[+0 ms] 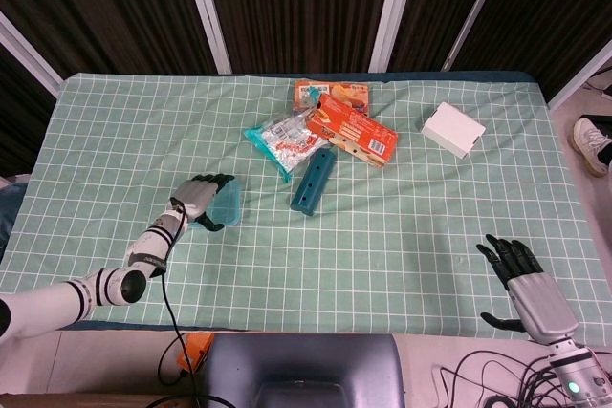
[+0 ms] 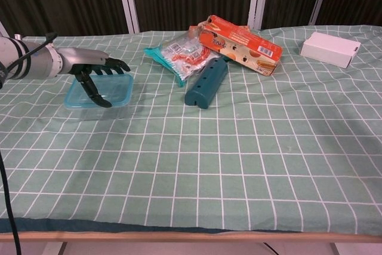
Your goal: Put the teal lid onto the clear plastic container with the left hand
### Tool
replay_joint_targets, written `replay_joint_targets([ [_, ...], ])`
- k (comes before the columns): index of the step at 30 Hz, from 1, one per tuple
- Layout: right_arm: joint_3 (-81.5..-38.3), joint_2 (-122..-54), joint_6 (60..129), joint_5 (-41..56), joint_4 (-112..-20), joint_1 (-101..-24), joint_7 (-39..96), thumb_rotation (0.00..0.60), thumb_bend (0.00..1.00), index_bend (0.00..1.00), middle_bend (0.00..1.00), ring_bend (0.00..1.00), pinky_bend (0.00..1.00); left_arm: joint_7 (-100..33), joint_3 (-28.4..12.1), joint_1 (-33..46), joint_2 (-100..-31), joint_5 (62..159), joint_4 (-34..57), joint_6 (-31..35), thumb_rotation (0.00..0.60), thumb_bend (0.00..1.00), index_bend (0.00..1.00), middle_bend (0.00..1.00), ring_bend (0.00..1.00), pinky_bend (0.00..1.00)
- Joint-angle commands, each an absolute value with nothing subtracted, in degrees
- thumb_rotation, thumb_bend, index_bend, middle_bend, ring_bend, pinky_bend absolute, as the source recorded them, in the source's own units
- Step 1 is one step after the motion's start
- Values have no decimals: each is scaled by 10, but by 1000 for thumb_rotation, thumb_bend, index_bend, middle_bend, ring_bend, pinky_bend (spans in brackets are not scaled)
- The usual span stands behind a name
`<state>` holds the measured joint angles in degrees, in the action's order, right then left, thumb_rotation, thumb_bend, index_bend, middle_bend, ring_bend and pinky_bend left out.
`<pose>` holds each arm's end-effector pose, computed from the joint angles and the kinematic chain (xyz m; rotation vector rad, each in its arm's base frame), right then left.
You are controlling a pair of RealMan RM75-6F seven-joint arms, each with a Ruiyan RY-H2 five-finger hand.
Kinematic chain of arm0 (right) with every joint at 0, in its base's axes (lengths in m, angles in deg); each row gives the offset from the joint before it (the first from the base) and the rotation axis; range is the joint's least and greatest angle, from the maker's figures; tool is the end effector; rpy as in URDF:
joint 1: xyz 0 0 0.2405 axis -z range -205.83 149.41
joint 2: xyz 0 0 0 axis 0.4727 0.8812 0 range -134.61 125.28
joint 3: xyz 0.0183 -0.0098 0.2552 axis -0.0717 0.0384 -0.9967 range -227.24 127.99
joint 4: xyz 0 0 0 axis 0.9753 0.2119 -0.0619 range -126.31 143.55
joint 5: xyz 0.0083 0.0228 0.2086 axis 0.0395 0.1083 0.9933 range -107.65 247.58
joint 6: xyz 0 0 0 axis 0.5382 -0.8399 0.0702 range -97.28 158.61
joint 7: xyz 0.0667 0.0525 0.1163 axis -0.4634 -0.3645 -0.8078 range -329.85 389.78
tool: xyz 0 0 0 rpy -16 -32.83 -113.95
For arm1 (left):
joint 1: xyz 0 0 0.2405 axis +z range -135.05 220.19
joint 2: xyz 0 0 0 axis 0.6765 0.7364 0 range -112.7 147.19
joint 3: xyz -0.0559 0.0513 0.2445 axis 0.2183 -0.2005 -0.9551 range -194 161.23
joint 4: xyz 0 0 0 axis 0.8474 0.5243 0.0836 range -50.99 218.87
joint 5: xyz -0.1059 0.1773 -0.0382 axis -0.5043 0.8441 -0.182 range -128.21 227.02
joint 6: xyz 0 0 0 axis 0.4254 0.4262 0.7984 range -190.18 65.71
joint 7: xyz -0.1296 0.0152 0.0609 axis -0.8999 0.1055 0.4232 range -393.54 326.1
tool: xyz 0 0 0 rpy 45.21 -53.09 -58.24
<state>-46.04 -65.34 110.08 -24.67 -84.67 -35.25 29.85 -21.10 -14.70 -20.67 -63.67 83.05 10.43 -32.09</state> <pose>-0.3029 -0.1644 0.1410 1.6635 -0.9371 0.8268 -0.1595 0.4250 0.0065 -1.8847 -1.2456 -0.5456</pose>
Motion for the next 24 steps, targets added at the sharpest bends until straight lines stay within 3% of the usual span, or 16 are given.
replay_joint_targets([
  [1, -460, -653, 1101, -247, -847, -353, 299, 600, 158, 0, 0, 0, 0, -214, -147, -206, -635, 832, 105, -323, 600, 262, 0, 85, 4, 0],
  [4, -461, -653, 1101, -247, -847, -352, 298, 600, 158, 0, 0, 0, 0, -214, -149, -205, -634, 830, 104, -319, 600, 249, 0, 3, 0, 0],
  [24, -461, -653, 1102, -248, -846, -353, 296, 600, 158, 0, 0, 0, 0, -214, -143, -202, -633, 834, 91, -291, 600, 209, 0, 0, 0, 0],
])
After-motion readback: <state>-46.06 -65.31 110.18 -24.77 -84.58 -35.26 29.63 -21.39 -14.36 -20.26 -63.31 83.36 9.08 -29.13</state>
